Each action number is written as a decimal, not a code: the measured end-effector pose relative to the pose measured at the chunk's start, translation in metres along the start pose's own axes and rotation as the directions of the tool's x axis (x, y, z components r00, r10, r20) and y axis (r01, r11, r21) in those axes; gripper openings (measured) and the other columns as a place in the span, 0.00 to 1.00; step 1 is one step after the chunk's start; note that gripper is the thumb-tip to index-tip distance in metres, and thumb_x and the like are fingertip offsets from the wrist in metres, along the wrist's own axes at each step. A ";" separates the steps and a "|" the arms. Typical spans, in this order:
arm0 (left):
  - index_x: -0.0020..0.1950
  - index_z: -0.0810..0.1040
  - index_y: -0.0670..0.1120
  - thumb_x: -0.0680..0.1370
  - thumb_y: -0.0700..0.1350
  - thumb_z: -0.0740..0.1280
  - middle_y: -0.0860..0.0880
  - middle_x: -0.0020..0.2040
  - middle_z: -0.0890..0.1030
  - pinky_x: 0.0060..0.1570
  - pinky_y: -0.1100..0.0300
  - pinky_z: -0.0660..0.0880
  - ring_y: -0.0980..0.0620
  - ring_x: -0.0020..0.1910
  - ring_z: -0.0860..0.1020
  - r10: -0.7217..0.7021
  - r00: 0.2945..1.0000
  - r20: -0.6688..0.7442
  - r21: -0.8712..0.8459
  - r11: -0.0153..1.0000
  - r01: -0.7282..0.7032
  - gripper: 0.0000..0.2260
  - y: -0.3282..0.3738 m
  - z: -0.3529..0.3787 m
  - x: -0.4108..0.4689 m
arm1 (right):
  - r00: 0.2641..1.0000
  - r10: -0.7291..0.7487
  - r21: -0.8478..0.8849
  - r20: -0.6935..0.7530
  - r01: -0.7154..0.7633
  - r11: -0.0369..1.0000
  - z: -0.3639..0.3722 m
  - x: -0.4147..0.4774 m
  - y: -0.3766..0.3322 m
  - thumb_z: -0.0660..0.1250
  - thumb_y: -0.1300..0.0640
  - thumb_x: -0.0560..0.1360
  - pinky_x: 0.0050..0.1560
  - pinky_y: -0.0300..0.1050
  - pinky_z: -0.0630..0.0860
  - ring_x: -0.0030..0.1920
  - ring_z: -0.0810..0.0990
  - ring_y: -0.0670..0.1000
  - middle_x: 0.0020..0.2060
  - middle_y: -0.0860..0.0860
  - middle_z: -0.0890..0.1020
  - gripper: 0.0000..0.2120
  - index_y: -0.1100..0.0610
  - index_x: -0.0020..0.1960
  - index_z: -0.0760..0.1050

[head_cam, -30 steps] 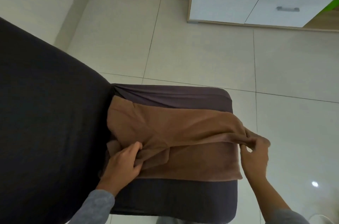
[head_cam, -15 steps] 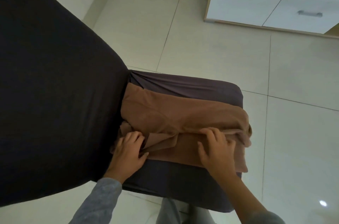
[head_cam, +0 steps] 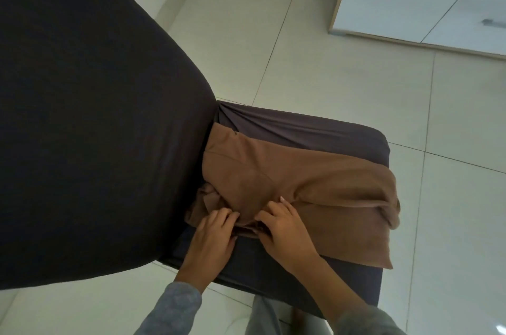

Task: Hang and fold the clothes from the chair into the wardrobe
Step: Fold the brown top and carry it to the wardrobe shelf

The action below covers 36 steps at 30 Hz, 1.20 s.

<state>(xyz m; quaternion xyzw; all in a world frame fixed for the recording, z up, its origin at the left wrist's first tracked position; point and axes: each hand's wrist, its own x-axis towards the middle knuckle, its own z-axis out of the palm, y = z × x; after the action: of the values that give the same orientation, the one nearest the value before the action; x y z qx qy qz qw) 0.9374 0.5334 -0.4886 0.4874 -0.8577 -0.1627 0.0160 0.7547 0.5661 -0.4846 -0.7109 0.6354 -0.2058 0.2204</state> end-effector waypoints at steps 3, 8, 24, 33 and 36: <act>0.51 0.81 0.47 0.62 0.41 0.79 0.50 0.48 0.78 0.39 0.59 0.78 0.51 0.43 0.78 -0.092 0.996 0.002 0.012 0.996 0.092 0.19 -0.003 -0.002 0.002 | 0.997 0.014 0.154 0.078 -0.026 0.988 -0.003 -0.004 0.001 0.63 0.52 0.74 0.62 0.41 0.68 0.47 0.76 0.48 0.45 0.47 0.76 0.07 0.52 0.49 0.76; 0.48 0.80 0.48 0.75 0.51 0.60 0.52 0.51 0.79 0.54 0.56 0.74 0.54 0.53 0.74 -0.110 0.985 -0.134 -0.170 0.982 0.086 0.11 -0.013 -0.016 0.015 | 0.994 0.091 0.321 0.061 -0.106 0.941 -0.013 0.001 0.004 0.57 0.51 0.79 0.51 0.43 0.74 0.50 0.76 0.45 0.51 0.42 0.75 0.08 0.50 0.53 0.73; 0.66 0.74 0.45 0.79 0.45 0.59 0.46 0.63 0.77 0.63 0.48 0.69 0.47 0.64 0.74 -0.106 0.987 -0.120 0.035 0.993 0.111 0.16 -0.002 -0.033 0.118 | 0.895 0.394 0.026 -0.210 -0.398 0.917 -0.010 0.056 0.029 0.60 0.54 0.77 0.67 0.49 0.64 0.68 0.66 0.50 0.64 0.50 0.74 0.17 0.52 0.65 0.71; 0.74 0.63 0.48 0.82 0.58 0.42 0.46 0.74 0.64 0.71 0.47 0.53 0.49 0.74 0.59 0.001 0.985 0.171 0.143 0.989 -0.026 0.26 -0.028 0.000 0.106 | 0.836 0.534 -0.188 -0.130 -0.549 0.814 -0.003 0.010 0.064 0.48 0.44 0.80 0.74 0.48 0.45 0.76 0.52 0.48 0.75 0.50 0.60 0.25 0.50 0.75 0.56; 0.71 0.69 0.46 0.82 0.56 0.43 0.46 0.72 0.67 0.72 0.44 0.49 0.51 0.73 0.59 -0.018 0.994 0.105 0.092 0.996 0.008 0.26 -0.022 -0.002 0.111 | 0.743 0.632 -0.125 -0.220 -0.664 0.737 -0.009 -0.005 0.079 0.44 0.42 0.80 0.75 0.48 0.43 0.76 0.47 0.45 0.74 0.50 0.59 0.26 0.50 0.75 0.54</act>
<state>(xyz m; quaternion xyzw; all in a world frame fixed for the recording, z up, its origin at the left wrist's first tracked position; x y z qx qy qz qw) 0.8980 0.4286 -0.5082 0.4838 -0.8607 -0.1492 -0.0528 0.6851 0.5628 -0.5231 -0.4431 0.8762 -0.1098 0.1546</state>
